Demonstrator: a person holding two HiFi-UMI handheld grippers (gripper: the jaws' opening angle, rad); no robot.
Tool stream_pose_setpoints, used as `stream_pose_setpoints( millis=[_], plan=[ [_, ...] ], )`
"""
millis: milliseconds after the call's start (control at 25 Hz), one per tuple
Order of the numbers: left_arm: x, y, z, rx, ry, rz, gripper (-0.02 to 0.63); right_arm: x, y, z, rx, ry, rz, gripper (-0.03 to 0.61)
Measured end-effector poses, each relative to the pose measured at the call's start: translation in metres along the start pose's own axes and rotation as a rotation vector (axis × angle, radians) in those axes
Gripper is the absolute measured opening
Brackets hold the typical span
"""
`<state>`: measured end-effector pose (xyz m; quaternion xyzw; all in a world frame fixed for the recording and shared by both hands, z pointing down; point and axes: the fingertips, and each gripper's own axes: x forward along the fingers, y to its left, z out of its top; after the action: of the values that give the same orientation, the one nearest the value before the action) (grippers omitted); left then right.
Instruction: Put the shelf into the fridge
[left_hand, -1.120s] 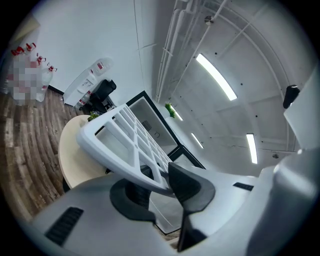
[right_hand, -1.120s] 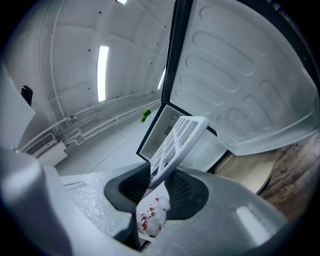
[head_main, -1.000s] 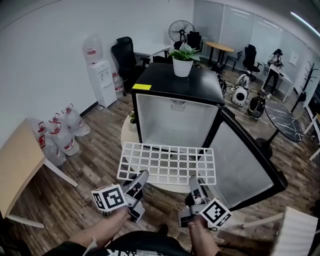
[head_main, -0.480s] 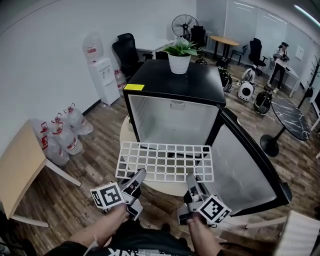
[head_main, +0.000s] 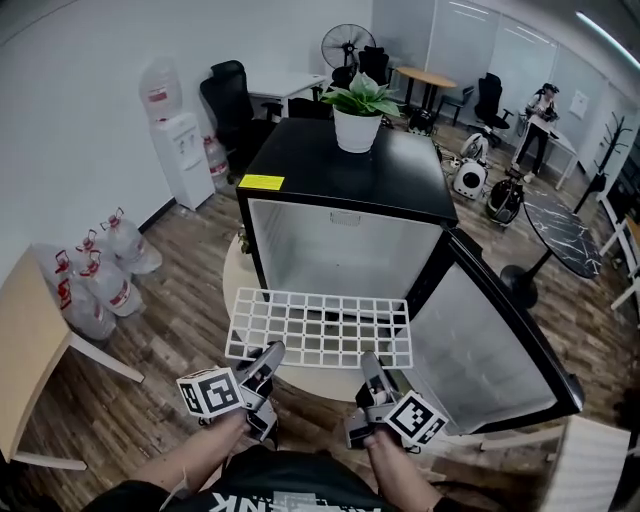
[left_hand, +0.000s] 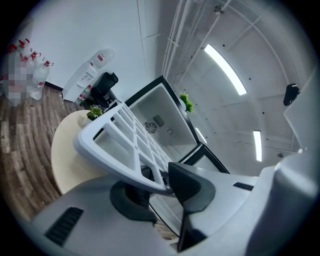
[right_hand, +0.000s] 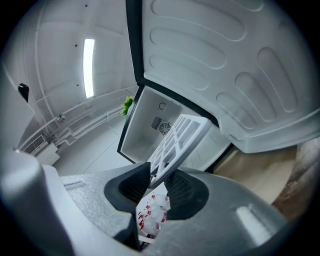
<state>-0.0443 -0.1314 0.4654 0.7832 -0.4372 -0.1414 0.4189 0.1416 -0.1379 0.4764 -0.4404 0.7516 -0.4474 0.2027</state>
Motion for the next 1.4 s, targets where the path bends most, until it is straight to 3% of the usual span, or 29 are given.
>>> stream_pose_setpoints(
  millis=[200, 440, 640, 840, 1120, 1400],
  plan=[
    [0.010, 0.024, 0.004, -0.038, 0.044, -0.006, 0.092, 0.017, -0.013, -0.007, -0.043, 0.004, -0.062, 0.089],
    [0.039, 0.048, 0.009, -0.050, 0.098, -0.012, 0.094, 0.041, -0.030, -0.007, 0.008, -0.026, -0.088, 0.089],
    [0.049, 0.062, 0.004, -0.054, 0.144, -0.025, 0.094, 0.039, -0.048, -0.009, -0.080, -0.037, -0.151, 0.092],
    [0.064, 0.072, -0.003, -0.063, 0.187, -0.042, 0.094, 0.047, -0.055, -0.019, 0.095, -0.083, -0.122, 0.092],
    [0.086, 0.084, 0.009, -0.068, 0.217, -0.076, 0.094, 0.059, -0.065, -0.003, -0.060, -0.076, -0.200, 0.092],
    [0.094, 0.093, 0.009, -0.073, 0.236, -0.092, 0.094, 0.068, -0.066, -0.015, 0.104, -0.121, -0.180, 0.092]
  ],
)
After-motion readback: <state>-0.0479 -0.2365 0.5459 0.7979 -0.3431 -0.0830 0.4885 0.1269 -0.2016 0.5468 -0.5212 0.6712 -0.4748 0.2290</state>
